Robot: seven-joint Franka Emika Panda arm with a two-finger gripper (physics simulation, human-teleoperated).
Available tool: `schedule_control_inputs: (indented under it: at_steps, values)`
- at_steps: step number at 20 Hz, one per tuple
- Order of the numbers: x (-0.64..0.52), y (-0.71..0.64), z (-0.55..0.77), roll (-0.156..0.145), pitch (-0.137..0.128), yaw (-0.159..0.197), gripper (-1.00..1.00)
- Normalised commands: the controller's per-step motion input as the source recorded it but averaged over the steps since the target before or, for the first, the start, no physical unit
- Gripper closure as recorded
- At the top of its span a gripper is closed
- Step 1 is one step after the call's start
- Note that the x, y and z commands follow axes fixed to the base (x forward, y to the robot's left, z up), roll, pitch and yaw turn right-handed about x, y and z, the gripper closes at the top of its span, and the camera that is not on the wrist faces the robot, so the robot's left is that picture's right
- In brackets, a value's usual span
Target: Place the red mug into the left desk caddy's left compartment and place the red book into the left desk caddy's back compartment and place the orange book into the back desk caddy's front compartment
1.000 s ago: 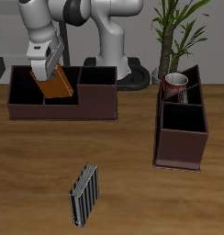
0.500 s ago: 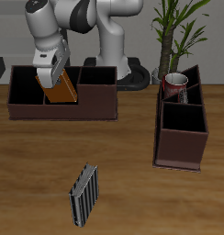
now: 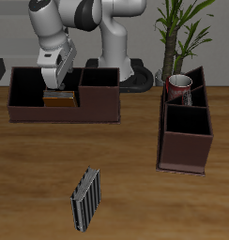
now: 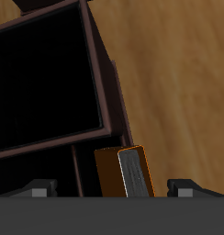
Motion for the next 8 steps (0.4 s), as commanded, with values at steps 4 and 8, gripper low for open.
schedule_control_inputs:
  at_steps: [4,8]
  values:
    - [-0.04,0.08,0.23,0.023,-0.036,-0.071,-1.0]
    - [-0.15,0.08,0.24,0.035,-0.037,-0.07,-1.0]
